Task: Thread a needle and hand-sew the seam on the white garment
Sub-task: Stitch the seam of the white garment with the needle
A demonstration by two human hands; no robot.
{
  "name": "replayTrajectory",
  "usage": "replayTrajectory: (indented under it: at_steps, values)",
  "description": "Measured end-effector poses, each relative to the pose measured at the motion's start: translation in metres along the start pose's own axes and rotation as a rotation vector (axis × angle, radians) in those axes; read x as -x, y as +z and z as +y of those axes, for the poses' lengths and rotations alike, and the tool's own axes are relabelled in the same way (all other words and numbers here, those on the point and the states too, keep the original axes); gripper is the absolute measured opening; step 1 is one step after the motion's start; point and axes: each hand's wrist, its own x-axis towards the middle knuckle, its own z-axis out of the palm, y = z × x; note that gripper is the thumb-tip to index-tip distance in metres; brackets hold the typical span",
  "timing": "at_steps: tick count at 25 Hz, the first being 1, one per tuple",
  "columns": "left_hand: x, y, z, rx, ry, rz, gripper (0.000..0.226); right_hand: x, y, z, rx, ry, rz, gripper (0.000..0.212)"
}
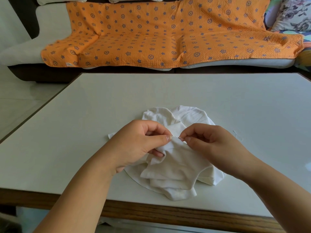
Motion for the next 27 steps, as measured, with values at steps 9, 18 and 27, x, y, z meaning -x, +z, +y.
replayTrajectory:
  at_steps: [9, 18, 27]
  values:
    - [0.0007, 0.0001, 0.0008, 0.0, 0.0, 0.0, 0.007, -0.0003, 0.0012, 0.0016, -0.024, -0.009, -0.032, 0.021]
    - [0.001, 0.0024, 0.0006, -0.021, 0.004, -0.015, 0.006, -0.0012, 0.0022, 0.0039, -0.146, -0.017, -0.081, 0.021]
    - [0.0004, 0.005, 0.0007, 0.07, -0.018, -0.019, 0.009, -0.001, 0.005, 0.0035, -0.149, -0.044, -0.059, 0.017]
